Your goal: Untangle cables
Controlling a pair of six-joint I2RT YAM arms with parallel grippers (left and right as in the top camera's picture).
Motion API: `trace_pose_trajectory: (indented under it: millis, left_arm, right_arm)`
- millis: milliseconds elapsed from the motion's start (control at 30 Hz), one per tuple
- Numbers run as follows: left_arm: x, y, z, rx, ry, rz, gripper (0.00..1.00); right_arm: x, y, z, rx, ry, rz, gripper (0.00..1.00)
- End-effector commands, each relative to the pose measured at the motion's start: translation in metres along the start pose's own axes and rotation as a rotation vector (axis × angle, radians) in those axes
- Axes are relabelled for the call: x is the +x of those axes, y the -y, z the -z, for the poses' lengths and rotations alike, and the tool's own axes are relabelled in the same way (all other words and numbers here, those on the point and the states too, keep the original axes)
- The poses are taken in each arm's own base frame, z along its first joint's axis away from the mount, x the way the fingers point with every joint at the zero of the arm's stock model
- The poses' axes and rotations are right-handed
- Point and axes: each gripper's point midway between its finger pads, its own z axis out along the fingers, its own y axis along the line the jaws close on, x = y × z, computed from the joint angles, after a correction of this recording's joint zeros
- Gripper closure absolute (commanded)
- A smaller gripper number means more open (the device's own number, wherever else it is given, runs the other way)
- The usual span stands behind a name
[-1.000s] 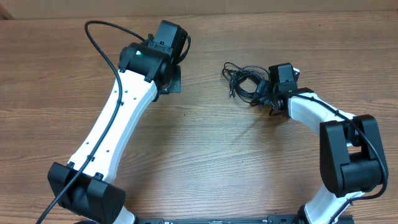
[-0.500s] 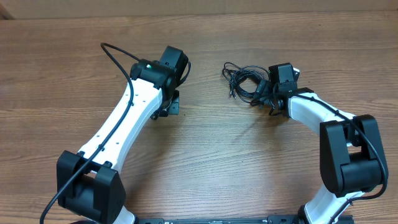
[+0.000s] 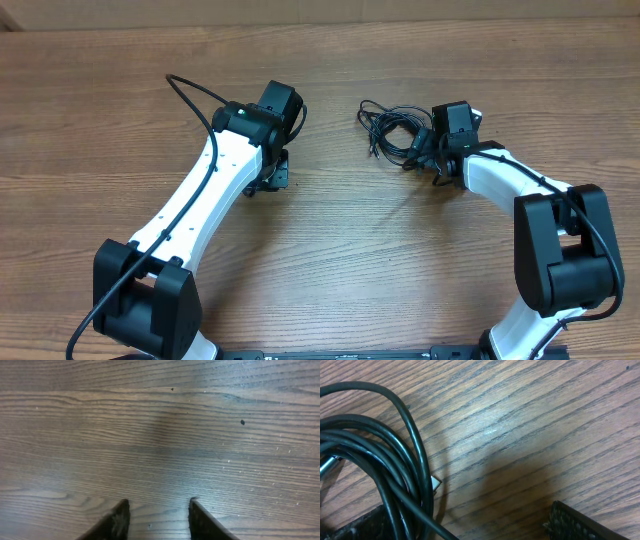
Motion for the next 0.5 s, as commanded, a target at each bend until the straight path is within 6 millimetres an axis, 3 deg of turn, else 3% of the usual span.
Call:
trace_pose_trajectory:
  millis: [0, 100, 200, 333, 467]
  left_arm:
    - [0.001, -0.003, 0.001, -0.004, -0.001, -0.007, 0.42]
    - [-0.003, -0.003, 0.006, 0.002, 0.010, -0.012, 0.16]
    - [-0.013, -0.002, 0.018, 0.013, 0.044, -0.022, 0.00]
    - [-0.039, -0.008, 0.042, 0.042, 0.120, 0.018, 0.01]
    - [-0.059, -0.018, 0.061, 0.071, 0.179, 0.072, 0.00]
  right_arm:
    - [0.059, 0.033, -0.028, 0.089, -0.175, -0.020, 0.08]
    - [0.059, 0.033, -0.028, 0.089, -0.175, -0.020, 0.08]
    - [0.059, 0.033, -0.028, 0.089, -0.175, -0.020, 0.08]
    - [0.059, 0.033, -0.028, 0.089, -0.176, -0.020, 0.08]
    - [0.060, 0.032, -0.028, 0.085, -0.178, -0.021, 0.00]
